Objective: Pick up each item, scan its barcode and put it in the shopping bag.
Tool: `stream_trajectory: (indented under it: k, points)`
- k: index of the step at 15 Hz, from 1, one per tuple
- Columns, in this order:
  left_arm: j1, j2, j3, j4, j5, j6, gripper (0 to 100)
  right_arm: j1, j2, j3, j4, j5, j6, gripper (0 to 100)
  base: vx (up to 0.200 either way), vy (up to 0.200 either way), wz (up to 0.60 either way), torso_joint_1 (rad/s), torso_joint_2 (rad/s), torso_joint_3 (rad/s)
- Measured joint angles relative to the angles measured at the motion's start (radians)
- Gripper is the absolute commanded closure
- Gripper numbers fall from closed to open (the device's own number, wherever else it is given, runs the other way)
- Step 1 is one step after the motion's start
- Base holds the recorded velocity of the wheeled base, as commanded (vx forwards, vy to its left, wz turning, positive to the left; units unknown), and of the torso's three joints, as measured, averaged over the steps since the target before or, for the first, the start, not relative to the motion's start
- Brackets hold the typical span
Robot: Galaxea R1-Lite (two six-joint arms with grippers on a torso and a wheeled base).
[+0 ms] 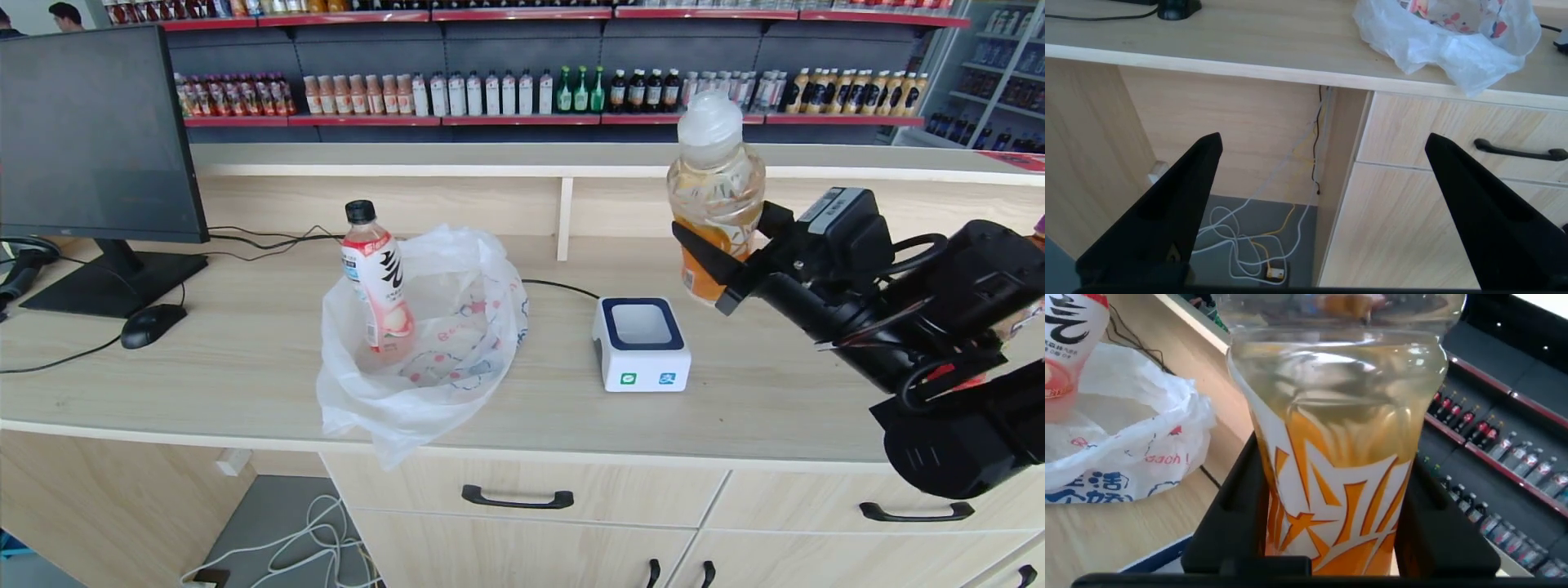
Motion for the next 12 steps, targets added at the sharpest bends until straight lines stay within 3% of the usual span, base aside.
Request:
stream_trajectory:
  k: [3,9,12]
  points:
    - [0.0,0.0,0.0,0.0,0.0,-0.001,0,0.029,-0.049,0.053,-0.002,-0.123,0.086,100,0.0,0.0,0.0,0.0,0.0,0.0]
    - [0.0,0.0,0.0,0.0,0.0,-0.005,0,0.035,-0.076,0.071,-0.001,-0.182,0.196,100,0.0,0.0,0.0,0.0,0.0,0.0]
    - [0.0,0.0,0.0,0.001,0.0,-0.006,0,0.029,-0.083,0.076,-0.003,-0.19,0.216,100,-0.2,0.0,0.0,0.012,0.0,0.001]
